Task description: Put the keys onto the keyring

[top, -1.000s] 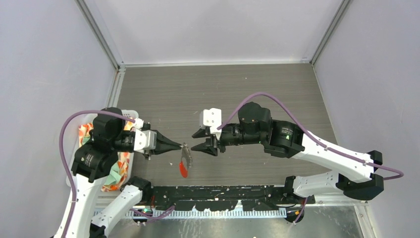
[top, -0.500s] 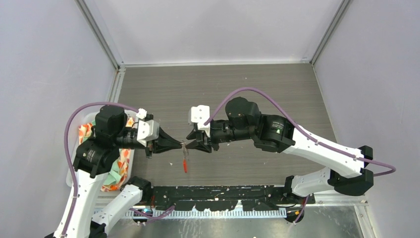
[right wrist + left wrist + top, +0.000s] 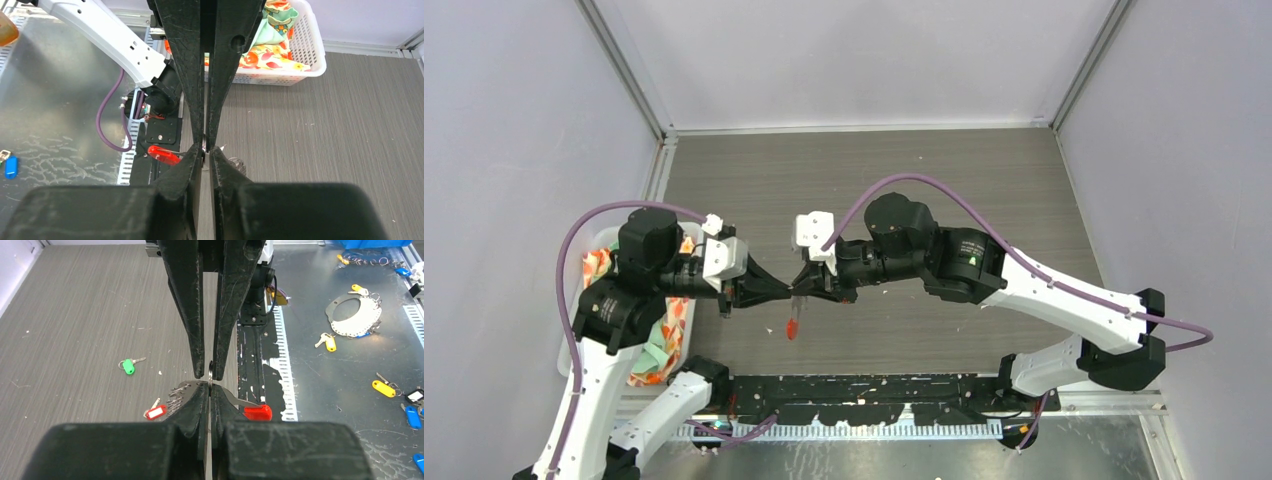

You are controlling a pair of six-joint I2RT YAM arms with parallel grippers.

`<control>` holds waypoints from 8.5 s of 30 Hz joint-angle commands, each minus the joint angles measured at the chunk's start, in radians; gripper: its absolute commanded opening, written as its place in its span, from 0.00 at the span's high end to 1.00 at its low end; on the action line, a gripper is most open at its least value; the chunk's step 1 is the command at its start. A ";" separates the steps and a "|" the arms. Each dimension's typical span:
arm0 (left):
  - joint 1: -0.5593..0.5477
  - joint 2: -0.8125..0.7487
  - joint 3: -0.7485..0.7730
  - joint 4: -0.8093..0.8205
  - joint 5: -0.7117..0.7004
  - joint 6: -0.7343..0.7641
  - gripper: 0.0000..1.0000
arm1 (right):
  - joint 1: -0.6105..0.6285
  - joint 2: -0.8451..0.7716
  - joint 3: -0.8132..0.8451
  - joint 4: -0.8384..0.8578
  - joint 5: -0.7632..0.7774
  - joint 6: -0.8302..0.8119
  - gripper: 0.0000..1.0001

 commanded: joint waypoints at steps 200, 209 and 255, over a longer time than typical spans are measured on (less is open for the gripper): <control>0.218 -0.222 -0.331 0.171 0.045 -0.035 1.00 | -0.264 0.403 -0.496 0.404 0.550 0.607 0.50; 0.218 -0.235 -0.298 0.148 0.063 -0.056 1.00 | -0.125 0.489 -0.452 0.410 0.906 0.707 0.57; 0.215 -0.238 -0.280 0.183 0.073 -0.091 1.00 | -0.130 0.388 -0.568 0.592 0.399 0.375 0.99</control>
